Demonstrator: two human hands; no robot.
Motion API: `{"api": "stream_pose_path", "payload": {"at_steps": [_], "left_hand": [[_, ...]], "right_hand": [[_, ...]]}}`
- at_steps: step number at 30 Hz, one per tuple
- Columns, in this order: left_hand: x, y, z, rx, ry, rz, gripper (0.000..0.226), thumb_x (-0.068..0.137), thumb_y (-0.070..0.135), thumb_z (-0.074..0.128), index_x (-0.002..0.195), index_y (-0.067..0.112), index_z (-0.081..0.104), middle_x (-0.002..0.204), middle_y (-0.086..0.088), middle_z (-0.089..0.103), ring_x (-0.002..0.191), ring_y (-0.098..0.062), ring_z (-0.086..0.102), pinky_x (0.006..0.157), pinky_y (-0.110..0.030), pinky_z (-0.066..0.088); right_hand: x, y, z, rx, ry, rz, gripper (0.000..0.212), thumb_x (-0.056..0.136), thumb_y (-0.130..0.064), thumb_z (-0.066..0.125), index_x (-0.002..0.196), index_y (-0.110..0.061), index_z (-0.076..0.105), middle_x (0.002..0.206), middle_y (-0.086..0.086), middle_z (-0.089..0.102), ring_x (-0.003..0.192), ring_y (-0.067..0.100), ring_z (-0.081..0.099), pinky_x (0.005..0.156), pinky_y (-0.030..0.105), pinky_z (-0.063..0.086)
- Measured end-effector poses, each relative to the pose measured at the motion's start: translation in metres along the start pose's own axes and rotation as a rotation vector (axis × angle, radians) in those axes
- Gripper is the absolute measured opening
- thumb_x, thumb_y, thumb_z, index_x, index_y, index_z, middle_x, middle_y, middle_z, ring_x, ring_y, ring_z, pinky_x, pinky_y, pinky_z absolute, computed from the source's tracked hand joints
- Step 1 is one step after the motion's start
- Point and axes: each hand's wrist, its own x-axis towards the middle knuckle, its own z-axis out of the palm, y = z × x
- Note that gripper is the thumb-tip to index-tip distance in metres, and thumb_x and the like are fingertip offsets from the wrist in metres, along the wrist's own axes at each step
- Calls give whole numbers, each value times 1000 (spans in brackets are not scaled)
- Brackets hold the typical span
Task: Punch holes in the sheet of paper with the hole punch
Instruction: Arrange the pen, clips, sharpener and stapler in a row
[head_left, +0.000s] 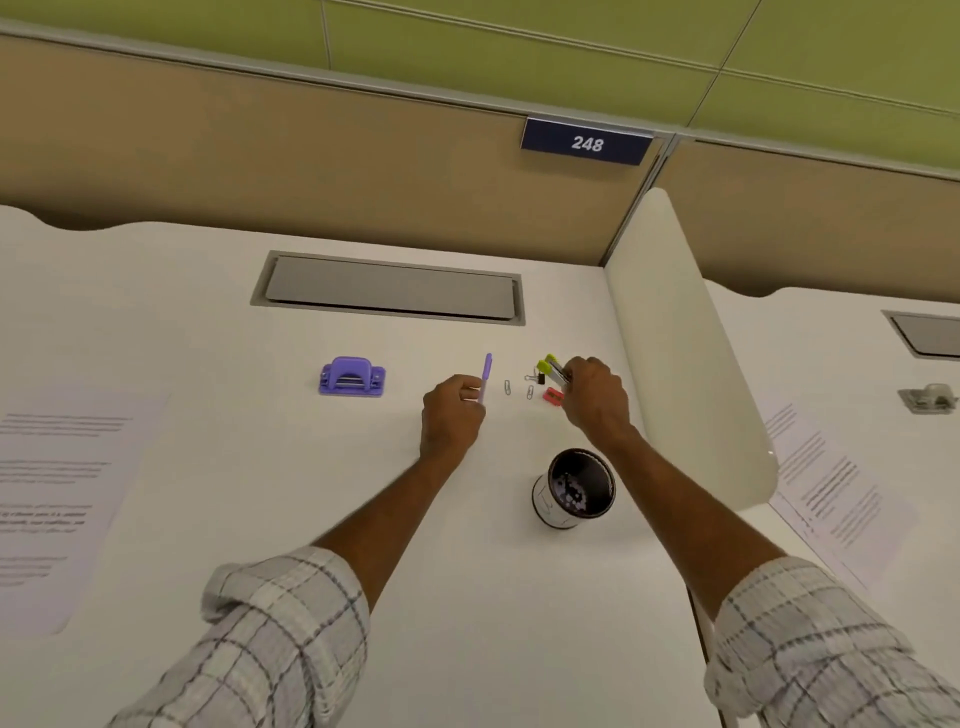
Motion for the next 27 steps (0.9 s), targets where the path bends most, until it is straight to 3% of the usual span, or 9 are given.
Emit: {"api": "stream_pose_path", "payload": {"at_steps": [6, 10, 17, 21, 23, 25, 27], "left_hand": [[43, 2, 31, 82, -35, 17, 29, 91, -2, 67, 119, 5, 73, 116, -12, 76, 105, -25, 72, 83, -20, 52], [65, -5, 49, 139, -48, 25, 26, 94, 3, 68, 120, 1, 71, 118, -15, 74, 105, -29, 72, 86, -23, 54], [81, -14, 64, 134, -91, 56, 27, 90, 4, 74, 117, 3, 71, 110, -13, 76, 99, -26, 73, 87, -25, 57], [74, -17, 65, 133, -125, 74, 38, 93, 14, 74, 129, 6, 68, 120, -10, 74, 111, -25, 70, 97, -33, 58], [68, -19, 64, 197, -137, 130, 46, 100, 23, 65, 142, 7, 59, 138, -11, 67, 128, -25, 63, 109, -35, 50], [63, -22, 62, 349, -149, 216, 52, 107, 30, 51, 154, 10, 42, 158, -10, 48, 149, -26, 43, 123, -36, 32], [61, -25, 57, 548, -171, 287, 58, 110, 36, 37, 162, 13, 24, 169, -8, 26, 159, -24, 19, 129, -37, 12]], "right_hand": [[28, 32, 19, 46, -2, 158, 24, 99, -13, 52, 119, -1, 56, 121, 18, 58, 107, 36, 61, 86, 40, 49], [37, 42, 37, 74, 5, 208, 24, 100, -12, 48, 121, 0, 52, 123, 18, 56, 108, 36, 60, 84, 39, 48], [48, 44, 53, 67, 28, 224, 26, 97, -13, 52, 122, -5, 52, 118, 15, 57, 96, 36, 63, 70, 39, 50], [48, 42, 56, -28, 85, 193, 31, 93, -18, 59, 123, -11, 54, 118, 11, 57, 102, 31, 58, 60, 35, 42], [49, 37, 54, -53, 99, 173, 38, 94, -22, 59, 130, -12, 52, 129, 10, 56, 113, 31, 54, 66, 37, 48], [49, 29, 51, -66, 70, 142, 47, 97, -28, 56, 140, -12, 46, 146, 11, 48, 130, 32, 47, 87, 45, 51], [49, 18, 47, -28, 29, 108, 53, 101, -36, 50, 147, -11, 40, 157, 13, 36, 144, 33, 34, 107, 52, 42]]}}
